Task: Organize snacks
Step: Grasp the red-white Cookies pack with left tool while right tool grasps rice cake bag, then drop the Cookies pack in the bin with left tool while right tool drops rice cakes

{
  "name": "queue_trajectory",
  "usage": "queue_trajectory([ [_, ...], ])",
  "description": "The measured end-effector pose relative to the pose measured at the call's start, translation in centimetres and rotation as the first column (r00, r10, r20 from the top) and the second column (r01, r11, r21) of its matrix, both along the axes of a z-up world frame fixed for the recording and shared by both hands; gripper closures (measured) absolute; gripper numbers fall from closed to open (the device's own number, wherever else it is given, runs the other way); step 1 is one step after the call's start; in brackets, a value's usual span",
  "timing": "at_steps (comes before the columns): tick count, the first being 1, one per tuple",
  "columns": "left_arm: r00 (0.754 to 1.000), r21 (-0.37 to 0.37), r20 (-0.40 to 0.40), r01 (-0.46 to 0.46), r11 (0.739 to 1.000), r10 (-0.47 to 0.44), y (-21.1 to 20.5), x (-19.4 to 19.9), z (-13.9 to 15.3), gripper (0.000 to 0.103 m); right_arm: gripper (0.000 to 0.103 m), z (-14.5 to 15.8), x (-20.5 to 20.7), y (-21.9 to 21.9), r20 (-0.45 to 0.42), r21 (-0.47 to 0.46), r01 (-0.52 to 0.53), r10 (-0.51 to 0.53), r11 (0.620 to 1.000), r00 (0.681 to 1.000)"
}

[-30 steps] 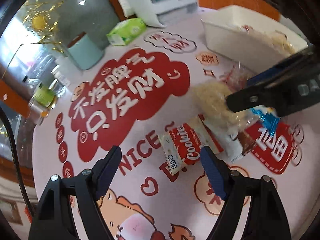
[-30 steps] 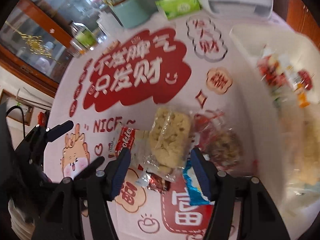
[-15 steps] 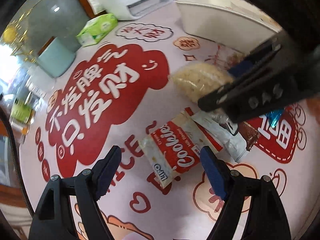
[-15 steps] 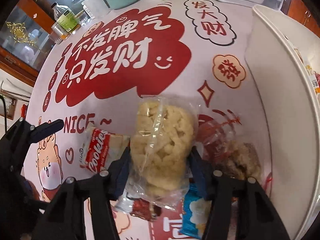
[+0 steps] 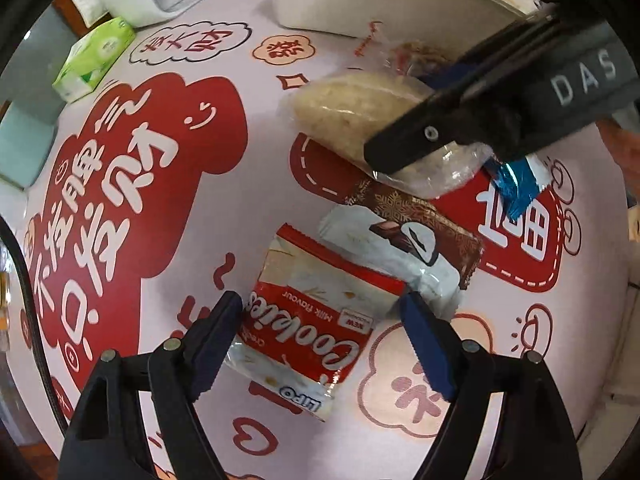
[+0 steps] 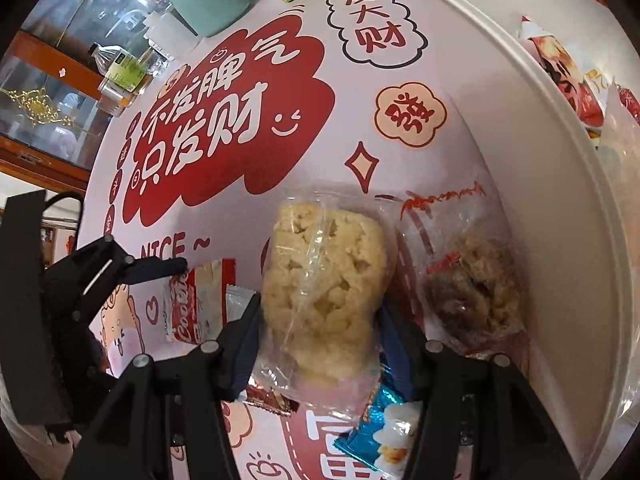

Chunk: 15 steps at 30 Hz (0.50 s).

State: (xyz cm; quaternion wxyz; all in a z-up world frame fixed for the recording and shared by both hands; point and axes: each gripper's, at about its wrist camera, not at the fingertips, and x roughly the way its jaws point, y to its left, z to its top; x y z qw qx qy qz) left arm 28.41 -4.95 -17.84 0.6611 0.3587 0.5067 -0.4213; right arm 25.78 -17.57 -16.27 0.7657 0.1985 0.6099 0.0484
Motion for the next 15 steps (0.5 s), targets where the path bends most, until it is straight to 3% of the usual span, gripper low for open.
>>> queue_trajectory([
  [3, 0.999, -0.025, -0.032, -0.030, 0.999, 0.029, 0.3, 1.0, -0.3, 0.021, 0.047, 0.0, 0.0, -0.1, 0.007, -0.002, -0.004, 0.004, 1.000, 1.000],
  [6, 0.998, -0.055, -0.025, -0.052, 0.997, 0.051, 0.7, 1.1, -0.1, 0.026, 0.047, 0.0, 0.1, 0.1, 0.015, -0.010, -0.013, 0.014, 1.000, 1.000],
  [9, 0.996, -0.063, -0.002, -0.087, 0.994, 0.087, 1.4, 0.7, 0.3, 0.039, 0.048, 0.1, 0.0, 0.2, 0.021, -0.015, -0.020, 0.021, 1.000, 1.000],
  [10, 0.995, -0.066, 0.000, -0.099, 0.993, 0.099, 1.5, 0.4, 0.5, 0.054, 0.048, 0.1, -0.1, 0.2, 0.023, -0.015, -0.021, 0.022, 1.000, 1.000],
  [11, 0.991, -0.079, 0.003, -0.132, 0.988, 0.132, 1.8, 0.2, 0.8, 0.059, 0.048, 0.1, -0.1, 0.3, 0.025, -0.015, -0.024, 0.024, 1.000, 0.999],
  [15, 0.956, -0.063, 0.053, -0.285, 0.956, 0.288, 2.9, -0.7, 1.1, 0.059, 0.048, 0.4, -0.7, 0.5, 0.040, -0.016, -0.038, 0.038, 0.999, 0.998],
])
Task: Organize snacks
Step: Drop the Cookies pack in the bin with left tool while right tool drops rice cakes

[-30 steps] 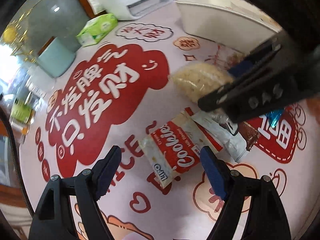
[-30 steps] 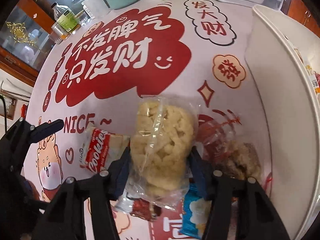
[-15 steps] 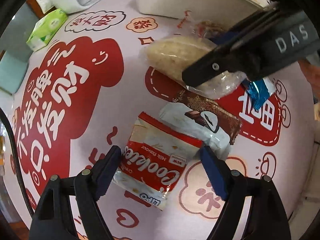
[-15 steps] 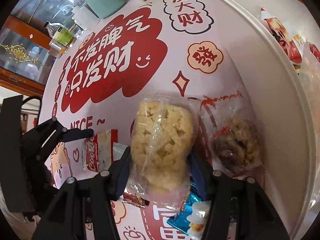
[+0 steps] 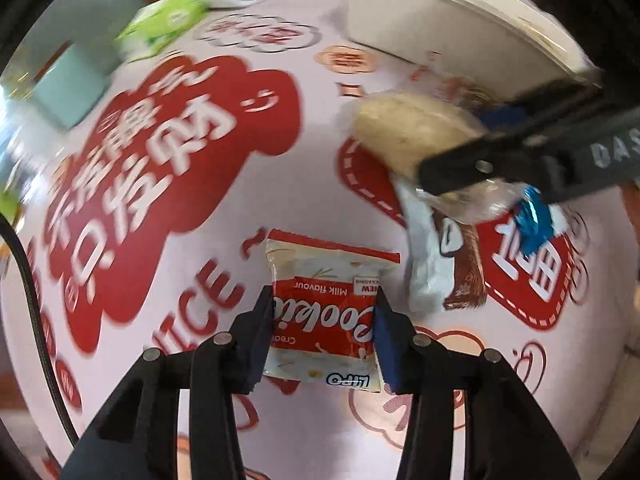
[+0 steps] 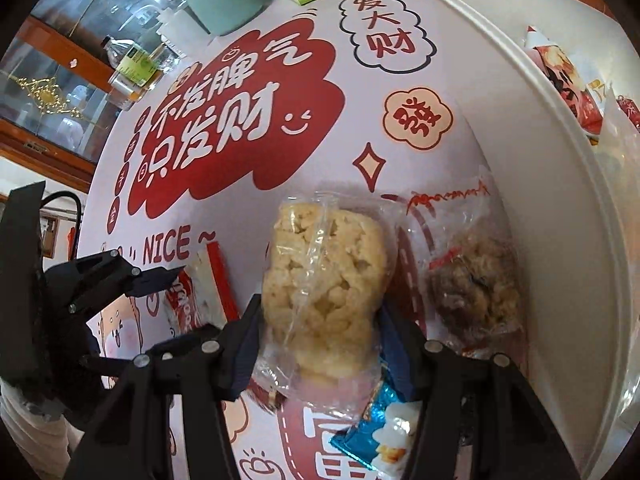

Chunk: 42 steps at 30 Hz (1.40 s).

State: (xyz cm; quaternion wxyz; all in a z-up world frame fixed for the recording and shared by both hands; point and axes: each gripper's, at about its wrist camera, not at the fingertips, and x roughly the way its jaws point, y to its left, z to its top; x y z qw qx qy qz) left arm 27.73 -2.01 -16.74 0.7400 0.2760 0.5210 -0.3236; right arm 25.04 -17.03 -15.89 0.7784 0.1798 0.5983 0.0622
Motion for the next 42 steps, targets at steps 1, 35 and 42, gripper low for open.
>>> queue_trajectory([
  [1, 0.999, -0.009, 0.001, -0.035, 0.999, 0.035, 0.2, -0.4, 0.1, 0.059, 0.048, 0.2, -0.2, 0.1, 0.008, -0.003, -0.007, 0.007, 1.000, 1.000],
  [35, 0.906, -0.490, 0.140, -0.288, 0.823, 0.400, -18.6, -0.7, 22.6, 0.059, 0.048, 24.0, -9.5, -15.8, 0.539, -0.317, 0.364, -0.149, 0.876, 0.829],
  [42, 0.919, -0.421, 0.104, -0.304, 0.854, 0.379, -22.2, 1.3, 18.8, 0.059, 0.048, 21.8, -7.8, -18.9, 0.490, -0.331, 0.395, -0.201, 0.857, 0.848],
])
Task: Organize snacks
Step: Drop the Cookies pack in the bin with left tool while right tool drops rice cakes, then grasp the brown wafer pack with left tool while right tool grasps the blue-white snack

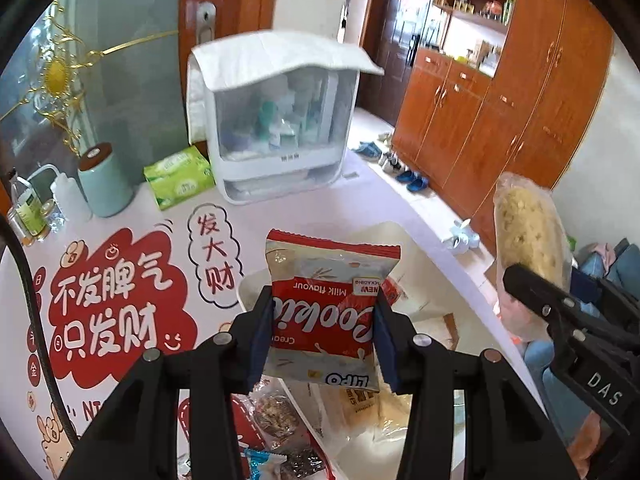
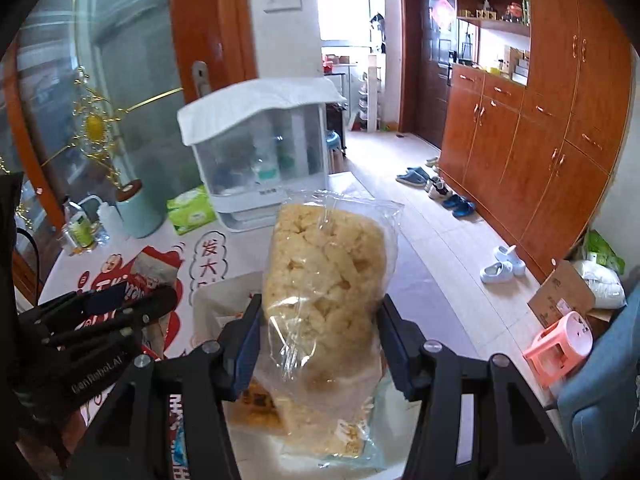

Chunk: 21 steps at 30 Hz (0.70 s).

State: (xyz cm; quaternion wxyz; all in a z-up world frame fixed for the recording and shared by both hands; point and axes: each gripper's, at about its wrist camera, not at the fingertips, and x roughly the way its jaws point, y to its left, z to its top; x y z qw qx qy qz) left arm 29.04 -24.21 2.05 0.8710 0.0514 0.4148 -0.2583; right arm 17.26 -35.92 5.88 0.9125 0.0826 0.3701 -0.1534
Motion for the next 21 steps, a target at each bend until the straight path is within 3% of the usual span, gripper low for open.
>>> queue_trajectory([
  [3, 0.999, 0.025, -0.041, 0.004, 1.000, -0.003, -1.0, 0.6, -1.6, 0.050, 0.047, -1.1, 0.5, -0.4, -0.022, 0.001, 0.001, -0.001, 1.000, 1.000],
  [5, 0.998, 0.039, -0.055, 0.006, 0.999, -0.004, -1.2, 0.7, -2.3, 0.016, 0.046, -1.8, 1.0, -0.9, -0.039, 0.019, 0.004, -0.004, 1.000, 0.999],
  [6, 0.999, 0.044, -0.046, 0.002, 0.999, 0.000, -1.3, 0.7, -2.5, 0.011, 0.046, -2.2, 1.2, -1.1, -0.044, 0.030, 0.005, -0.004, 1.000, 0.999],
  [12, 1.000, 0.098, 0.013, -0.024, 0.995, 0.023, -0.5, 0.8, -2.7, 0.009, 0.036, -3.4, 1.3, -2.2, -0.043, 0.083, 0.022, -0.019, 0.996, 0.999],
  [17, 0.997, 0.110, 0.058, -0.049, 0.993, 0.043, 1.4, 0.5, -1.7, 0.009, 0.036, -3.5, 0.5, -2.0, -0.044, 0.105, 0.016, -0.011, 0.994, 0.999],
  [21, 0.994, 0.128, 0.097, -0.066, 0.990, 0.054, 2.9, -0.2, -0.5, 0.009, 0.036, -3.3, -0.2, -0.7, -0.048, 0.067, 0.009, -0.006, 0.998, 0.999],
])
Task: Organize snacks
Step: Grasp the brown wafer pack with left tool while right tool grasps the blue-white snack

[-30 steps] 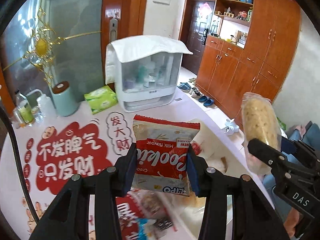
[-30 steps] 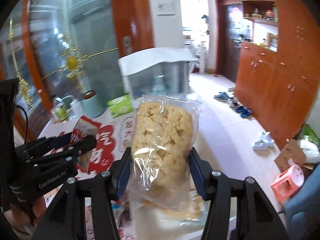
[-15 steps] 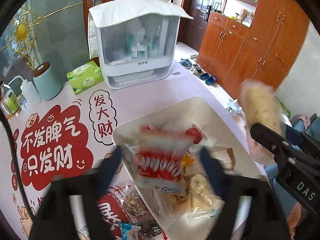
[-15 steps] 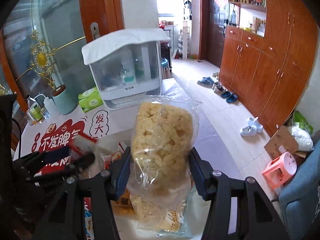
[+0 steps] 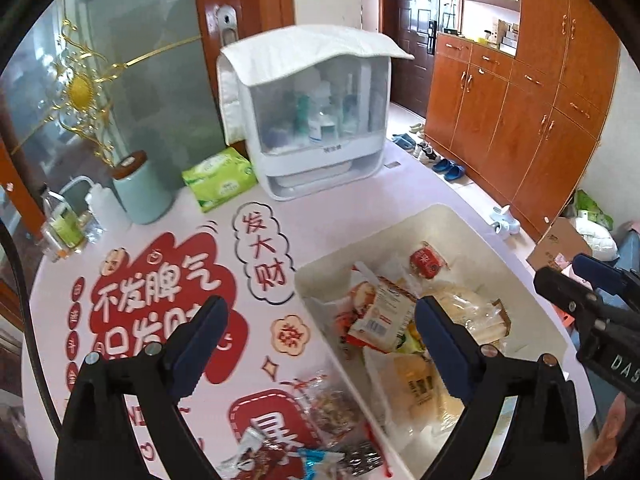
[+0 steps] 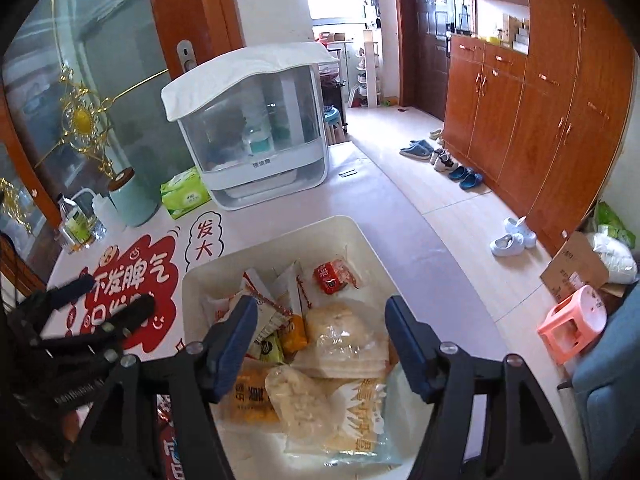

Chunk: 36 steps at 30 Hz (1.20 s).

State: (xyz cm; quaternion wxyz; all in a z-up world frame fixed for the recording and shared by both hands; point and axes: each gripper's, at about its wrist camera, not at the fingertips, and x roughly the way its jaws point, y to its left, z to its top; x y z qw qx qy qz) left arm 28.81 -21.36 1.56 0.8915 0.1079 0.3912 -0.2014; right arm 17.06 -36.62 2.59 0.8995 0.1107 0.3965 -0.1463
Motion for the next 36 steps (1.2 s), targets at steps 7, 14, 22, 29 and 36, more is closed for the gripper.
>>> queue_trajectory([
  [7, 0.999, 0.010, 0.049, -0.006, 1.000, 0.005, 2.9, -1.9, 2.4, 0.009, 0.036, 1.8, -2.2, 3.4, 0.036, -0.094, -0.035, 0.039, 0.995, 0.999],
  [14, 0.994, 0.030, 0.107, 0.000, 1.000, -0.003, 6.3, -5.1, 4.4, 0.009, 0.036, 3.8, -5.3, 7.1, 0.096, -0.075, -0.114, 0.120, 0.991, 0.988],
  [22, 0.985, 0.091, 0.170, -0.048, 0.995, 0.032, 12.3, -8.6, 3.0, 0.008, 0.036, 2.8, -8.1, 12.8, 0.122, -0.029, -0.242, 0.244, 0.970, 0.962],
  [29, 0.990, 0.083, 0.098, -0.112, 0.990, 0.103, 16.9, -9.9, -2.5, 0.008, 0.036, -1.7, -9.4, 17.5, 0.099, -0.027, -0.307, 0.308, 0.951, 0.946],
  [36, 0.989, 0.097, -0.019, -0.147, 0.984, 0.149, 18.8, -8.9, -9.1, 0.008, 0.036, -7.5, -9.5, 21.2, 0.029, -0.060, -0.349, 0.351, 0.935, 0.936],
])
